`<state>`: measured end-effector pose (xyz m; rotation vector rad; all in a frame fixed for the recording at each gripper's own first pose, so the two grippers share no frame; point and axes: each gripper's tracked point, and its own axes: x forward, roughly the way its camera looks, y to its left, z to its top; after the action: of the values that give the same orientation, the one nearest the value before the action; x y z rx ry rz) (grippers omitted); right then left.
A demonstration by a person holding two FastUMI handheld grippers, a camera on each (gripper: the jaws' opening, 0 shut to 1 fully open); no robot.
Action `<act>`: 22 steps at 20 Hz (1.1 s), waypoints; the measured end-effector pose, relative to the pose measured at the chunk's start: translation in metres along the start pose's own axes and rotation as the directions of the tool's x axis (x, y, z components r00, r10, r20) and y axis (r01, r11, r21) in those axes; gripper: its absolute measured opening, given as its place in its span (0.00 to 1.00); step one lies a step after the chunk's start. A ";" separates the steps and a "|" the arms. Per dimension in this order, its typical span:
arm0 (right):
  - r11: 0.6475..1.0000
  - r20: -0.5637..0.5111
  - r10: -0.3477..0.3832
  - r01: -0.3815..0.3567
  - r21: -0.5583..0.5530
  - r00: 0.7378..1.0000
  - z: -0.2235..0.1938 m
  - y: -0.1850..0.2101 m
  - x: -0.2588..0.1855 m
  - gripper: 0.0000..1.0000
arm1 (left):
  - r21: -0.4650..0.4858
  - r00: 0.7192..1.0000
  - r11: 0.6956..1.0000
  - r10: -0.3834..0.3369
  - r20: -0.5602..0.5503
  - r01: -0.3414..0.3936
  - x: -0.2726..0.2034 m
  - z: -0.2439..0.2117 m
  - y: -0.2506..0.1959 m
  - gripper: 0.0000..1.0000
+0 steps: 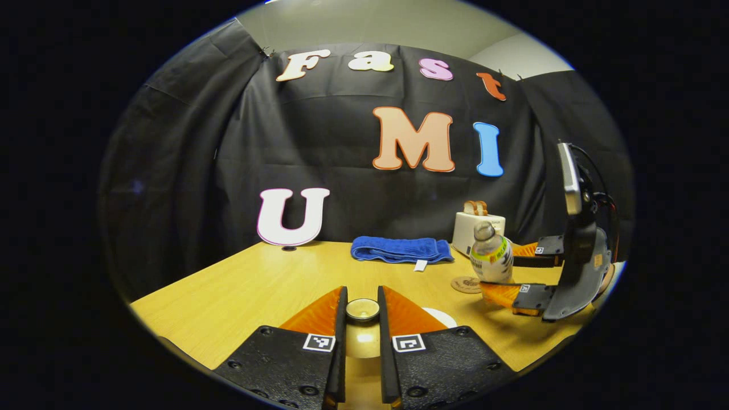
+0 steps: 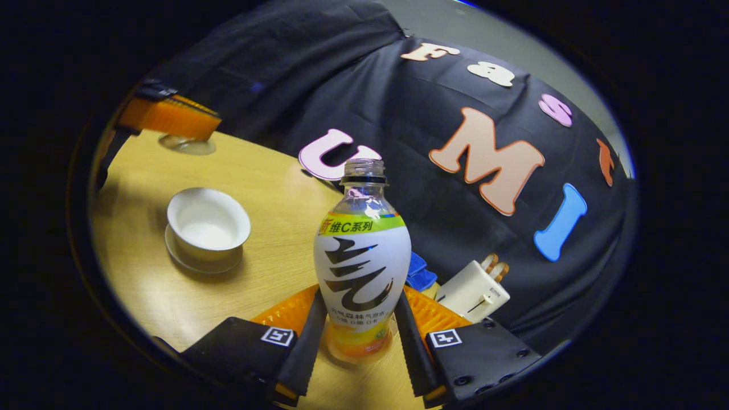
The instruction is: Open the teacup lid with one hand, grasp the water bottle and pour water into the teacup with the other hand; after pouring, place the water bottle on the coaster and then close the teacup lid.
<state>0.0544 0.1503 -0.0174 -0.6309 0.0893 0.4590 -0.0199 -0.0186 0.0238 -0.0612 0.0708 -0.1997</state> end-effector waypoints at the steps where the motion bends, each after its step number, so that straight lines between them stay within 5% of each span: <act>1: 0.999 -0.005 -0.007 0.007 0.052 1.000 -0.002 -0.007 0.004 0.68 | 0.003 1.000 1.000 -0.008 -0.003 0.008 0.001 0.000 -0.003 0.22; 11: 0.930 0.045 -0.115 0.092 0.356 0.992 0.005 -0.054 0.036 0.74 | -0.002 0.999 0.999 -0.046 0.001 0.046 0.001 0.003 -0.021 0.22; 16: 0.858 0.081 -0.167 0.104 0.503 0.983 0.008 -0.070 0.066 0.67 | 0.011 0.999 0.999 -0.052 0.010 0.052 -0.003 0.008 -0.024 0.22; 22: 0.786 -0.003 -0.188 0.152 0.599 0.982 -0.025 -0.086 0.092 0.72 | 0.020 0.997 0.997 -0.069 0.019 0.069 -0.007 0.012 -0.030 0.22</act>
<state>0.1761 0.1097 -0.0103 0.0051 0.1153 0.2469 -0.0321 -0.0463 0.0381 -0.0461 0.0468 -0.2690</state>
